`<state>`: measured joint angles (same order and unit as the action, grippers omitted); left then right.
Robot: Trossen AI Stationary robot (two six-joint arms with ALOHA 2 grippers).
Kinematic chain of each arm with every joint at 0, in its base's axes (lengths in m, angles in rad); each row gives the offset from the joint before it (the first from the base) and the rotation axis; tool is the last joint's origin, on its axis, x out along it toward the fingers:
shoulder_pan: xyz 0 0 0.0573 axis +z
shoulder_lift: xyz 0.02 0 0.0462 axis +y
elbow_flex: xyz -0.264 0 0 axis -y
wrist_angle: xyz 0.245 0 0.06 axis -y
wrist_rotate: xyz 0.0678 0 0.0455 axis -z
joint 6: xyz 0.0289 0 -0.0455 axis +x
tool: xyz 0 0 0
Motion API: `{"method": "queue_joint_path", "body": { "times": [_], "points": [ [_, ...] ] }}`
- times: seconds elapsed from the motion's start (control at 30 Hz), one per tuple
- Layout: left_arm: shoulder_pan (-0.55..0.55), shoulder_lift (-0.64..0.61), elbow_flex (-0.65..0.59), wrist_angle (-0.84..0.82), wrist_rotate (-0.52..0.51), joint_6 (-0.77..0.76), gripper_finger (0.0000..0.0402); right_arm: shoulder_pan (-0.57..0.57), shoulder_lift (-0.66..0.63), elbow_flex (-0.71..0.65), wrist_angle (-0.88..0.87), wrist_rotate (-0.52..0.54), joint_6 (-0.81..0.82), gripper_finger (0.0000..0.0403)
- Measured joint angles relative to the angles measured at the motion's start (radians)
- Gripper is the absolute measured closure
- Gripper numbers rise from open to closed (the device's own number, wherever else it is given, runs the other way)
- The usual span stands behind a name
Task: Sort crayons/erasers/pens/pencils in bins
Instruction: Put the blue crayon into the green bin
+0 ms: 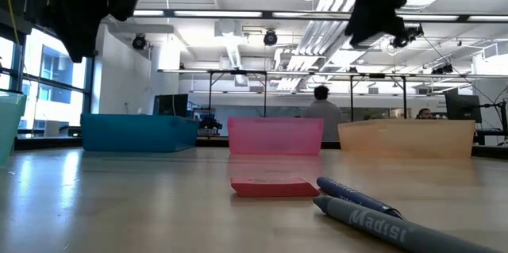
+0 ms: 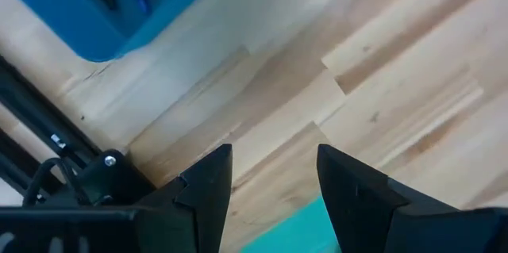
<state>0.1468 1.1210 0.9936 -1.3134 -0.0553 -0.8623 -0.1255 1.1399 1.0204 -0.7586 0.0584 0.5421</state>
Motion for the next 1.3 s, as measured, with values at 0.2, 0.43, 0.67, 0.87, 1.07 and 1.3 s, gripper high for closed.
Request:
{"method": "queue_joint_path", "body": {
  "times": [0.2, 0.43, 0.67, 0.87, 1.07, 1.3],
  "points": [
    [-0.097, 0.0, 0.0, 0.0, 0.0, 0.015, 0.0229, 0.218, 0.042, 0.032, 0.089, 0.109, 0.183, 0.0286],
    [-0.221, 0.0, 0.0, 0.001, 0.0, 0.028, 0.0229, 0.393, 0.179, 0.166, 0.093, 0.232, 0.32, 0.0286],
    [-0.296, 0.0, 0.0, 0.001, -0.033, 0.028, 0.0229, 0.472, 0.38, 0.376, -0.111, 0.258, 0.481, 0.0286],
    [-0.324, 0.0, 0.0, 0.002, -0.036, 0.028, 0.0229, 0.523, 0.556, 0.57, -0.321, 0.238, 0.697, 0.0286],
    [-0.326, 0.0, 0.0, 0.002, -0.043, 0.028, 0.0229, 0.554, 0.71, 0.733, -0.442, 0.194, 0.811, 0.0286],
    [-0.323, 0.0, 0.0, 0.002, -0.07, -0.026, 0.0229, 0.59, 0.835, 0.829, -0.445, 0.165, 0.824, 0.0286]
  ]
}}
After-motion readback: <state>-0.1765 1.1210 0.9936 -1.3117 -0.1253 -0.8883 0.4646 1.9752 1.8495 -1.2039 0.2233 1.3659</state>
